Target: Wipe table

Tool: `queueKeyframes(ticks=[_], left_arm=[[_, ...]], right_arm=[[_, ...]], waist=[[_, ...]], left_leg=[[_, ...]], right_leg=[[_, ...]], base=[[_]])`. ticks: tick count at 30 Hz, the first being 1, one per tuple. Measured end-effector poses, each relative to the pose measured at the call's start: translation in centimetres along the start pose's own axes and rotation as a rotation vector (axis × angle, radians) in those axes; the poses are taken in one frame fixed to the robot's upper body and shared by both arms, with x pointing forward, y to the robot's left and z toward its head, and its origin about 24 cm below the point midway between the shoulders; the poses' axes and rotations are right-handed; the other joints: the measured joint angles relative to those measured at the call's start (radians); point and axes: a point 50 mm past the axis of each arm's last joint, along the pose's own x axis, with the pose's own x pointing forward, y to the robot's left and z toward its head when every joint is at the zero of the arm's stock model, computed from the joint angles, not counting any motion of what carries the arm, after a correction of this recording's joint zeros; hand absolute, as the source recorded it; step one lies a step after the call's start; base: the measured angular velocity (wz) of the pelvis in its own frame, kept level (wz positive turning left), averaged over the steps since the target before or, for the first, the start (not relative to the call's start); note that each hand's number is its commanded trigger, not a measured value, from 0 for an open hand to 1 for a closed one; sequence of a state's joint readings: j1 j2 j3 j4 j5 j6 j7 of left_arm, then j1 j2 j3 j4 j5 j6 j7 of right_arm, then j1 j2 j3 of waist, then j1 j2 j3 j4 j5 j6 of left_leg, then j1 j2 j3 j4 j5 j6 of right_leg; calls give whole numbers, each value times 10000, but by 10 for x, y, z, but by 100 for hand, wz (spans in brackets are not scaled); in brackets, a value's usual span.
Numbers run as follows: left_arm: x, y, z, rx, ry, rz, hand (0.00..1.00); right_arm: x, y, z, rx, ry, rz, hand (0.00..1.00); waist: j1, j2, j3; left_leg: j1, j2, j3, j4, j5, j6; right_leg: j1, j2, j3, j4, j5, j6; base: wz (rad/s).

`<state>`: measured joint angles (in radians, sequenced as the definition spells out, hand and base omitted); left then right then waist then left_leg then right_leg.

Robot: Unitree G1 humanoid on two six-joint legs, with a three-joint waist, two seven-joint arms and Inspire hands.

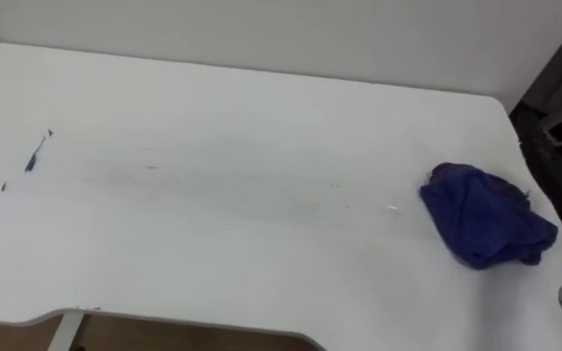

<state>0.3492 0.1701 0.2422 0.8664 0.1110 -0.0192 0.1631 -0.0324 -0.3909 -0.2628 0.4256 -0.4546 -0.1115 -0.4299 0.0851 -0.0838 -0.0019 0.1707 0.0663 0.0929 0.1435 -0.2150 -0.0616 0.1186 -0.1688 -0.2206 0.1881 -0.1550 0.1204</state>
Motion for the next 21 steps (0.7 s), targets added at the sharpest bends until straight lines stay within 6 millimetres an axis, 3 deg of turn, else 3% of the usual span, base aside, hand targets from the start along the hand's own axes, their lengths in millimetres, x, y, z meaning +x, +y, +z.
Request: queueKeyframes(ticks=[8,12,15,17,21], left_arm=[[-4,11,-17,-333,587,401,0],[-5,18,-23,-679,866,729,0],[-5,21,-24,-826,986,885,0],[-5,21,-25,-863,1025,936,0],[-5,20,-26,-1011,1105,1004,0]], right_arm=[[-11,-41,-40,792,1729,-2449,0],[-27,-50,-80,1034,3824,-3327,0],[-53,-50,-114,1574,5834,-3679,0],[-84,-43,-144,1619,7783,-3610,0],[-147,-28,-179,2225,11152,-3639,0]], waist=[[-536,31,-2],[-718,163,-8],[-918,198,-33],[-1070,259,-44],[-1130,299,-33]], left_leg=[[78,14,88,-92,-11,15],[17,137,359,-140,-36,-11],[6,181,384,-136,-42,-24],[7,183,396,-137,-45,-28],[50,187,417,-140,-46,-29]], right_leg=[[-5,13,12,1,2,2],[-214,150,263,-2,62,-50],[-236,194,262,4,62,-51],[-240,198,261,-5,62,-50],[-209,199,264,-2,60,-49]], base=[[-2],[-18],[0],[0],[0]])
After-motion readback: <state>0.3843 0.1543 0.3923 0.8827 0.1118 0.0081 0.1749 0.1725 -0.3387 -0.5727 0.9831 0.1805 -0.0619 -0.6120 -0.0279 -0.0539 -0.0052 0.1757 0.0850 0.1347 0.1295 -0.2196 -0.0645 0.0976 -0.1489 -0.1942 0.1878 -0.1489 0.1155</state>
